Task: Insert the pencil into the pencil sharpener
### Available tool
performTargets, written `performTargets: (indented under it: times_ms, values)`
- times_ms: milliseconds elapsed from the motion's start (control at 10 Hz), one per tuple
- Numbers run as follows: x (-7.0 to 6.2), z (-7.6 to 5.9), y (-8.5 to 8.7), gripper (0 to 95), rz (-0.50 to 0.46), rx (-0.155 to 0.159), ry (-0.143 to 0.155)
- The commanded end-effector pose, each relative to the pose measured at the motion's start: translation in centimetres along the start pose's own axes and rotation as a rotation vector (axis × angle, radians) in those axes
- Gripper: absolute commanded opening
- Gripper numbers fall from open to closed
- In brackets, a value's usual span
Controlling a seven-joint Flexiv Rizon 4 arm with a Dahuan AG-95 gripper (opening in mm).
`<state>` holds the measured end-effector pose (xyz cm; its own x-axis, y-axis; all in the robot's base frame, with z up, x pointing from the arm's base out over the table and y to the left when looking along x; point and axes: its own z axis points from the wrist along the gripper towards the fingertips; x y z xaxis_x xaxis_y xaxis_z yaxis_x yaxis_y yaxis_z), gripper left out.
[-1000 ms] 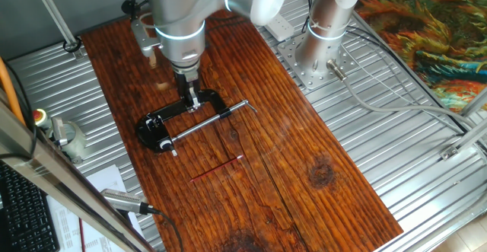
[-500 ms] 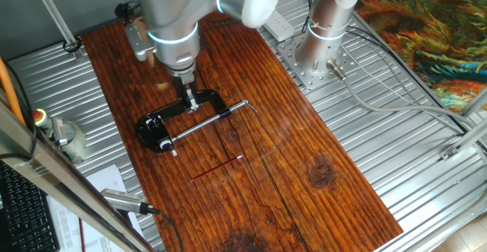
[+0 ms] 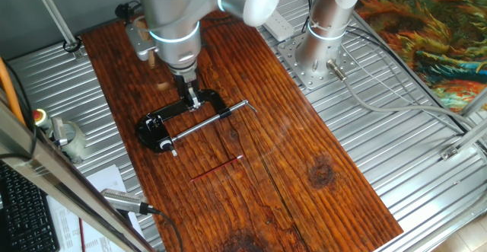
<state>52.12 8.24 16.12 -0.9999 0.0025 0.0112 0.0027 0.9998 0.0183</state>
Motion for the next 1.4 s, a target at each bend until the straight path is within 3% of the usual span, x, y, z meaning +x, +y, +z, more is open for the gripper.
performTargets:
  times_ms: [100, 800, 1100, 1400]
  values:
    - [0.25, -0.03, -0.11, 0.0, -0.028, 0.000, -0.010]
    - [0.25, -0.03, -0.11, 0.0, -0.028, -0.002, -0.004]
    - [0.25, -0.03, -0.11, 0.0, -0.001, 0.004, 0.034]
    - [0.26, 0.06, 0.11, 0.0, 0.015, 0.006, 0.033]
